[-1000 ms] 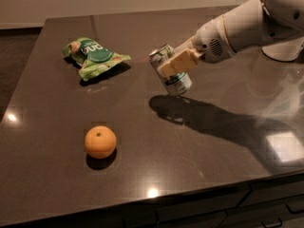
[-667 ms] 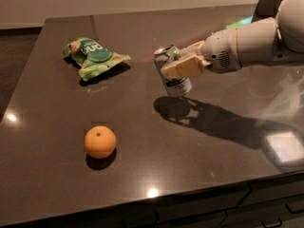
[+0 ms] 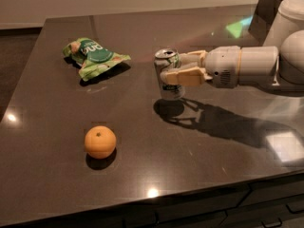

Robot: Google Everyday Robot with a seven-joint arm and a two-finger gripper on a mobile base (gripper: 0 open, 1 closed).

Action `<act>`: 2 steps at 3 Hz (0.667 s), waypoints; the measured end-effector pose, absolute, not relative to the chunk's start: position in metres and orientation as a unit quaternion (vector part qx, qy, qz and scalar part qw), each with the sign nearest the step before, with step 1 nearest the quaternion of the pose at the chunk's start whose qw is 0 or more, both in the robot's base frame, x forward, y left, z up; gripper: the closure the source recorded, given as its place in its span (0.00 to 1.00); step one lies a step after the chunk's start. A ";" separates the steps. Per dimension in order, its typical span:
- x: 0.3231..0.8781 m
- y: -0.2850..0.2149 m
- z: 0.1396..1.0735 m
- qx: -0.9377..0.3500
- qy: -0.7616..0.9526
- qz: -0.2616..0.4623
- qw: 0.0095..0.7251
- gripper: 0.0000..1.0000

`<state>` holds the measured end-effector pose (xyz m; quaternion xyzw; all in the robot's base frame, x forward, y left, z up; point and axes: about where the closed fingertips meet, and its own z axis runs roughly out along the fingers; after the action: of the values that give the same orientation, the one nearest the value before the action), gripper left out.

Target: Place 7up can upright

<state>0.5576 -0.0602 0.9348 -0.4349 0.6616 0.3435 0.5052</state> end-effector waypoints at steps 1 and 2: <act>0.558 -0.058 0.928 -0.435 0.642 0.353 0.523 1.00; 0.557 -0.057 0.919 -0.434 0.629 0.354 0.539 0.80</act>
Offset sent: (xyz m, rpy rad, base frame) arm -0.0010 -0.0015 -0.0240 0.0872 -0.0973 0.0040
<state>0.5567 -0.0569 0.9193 -0.4344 0.6285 0.3544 0.5391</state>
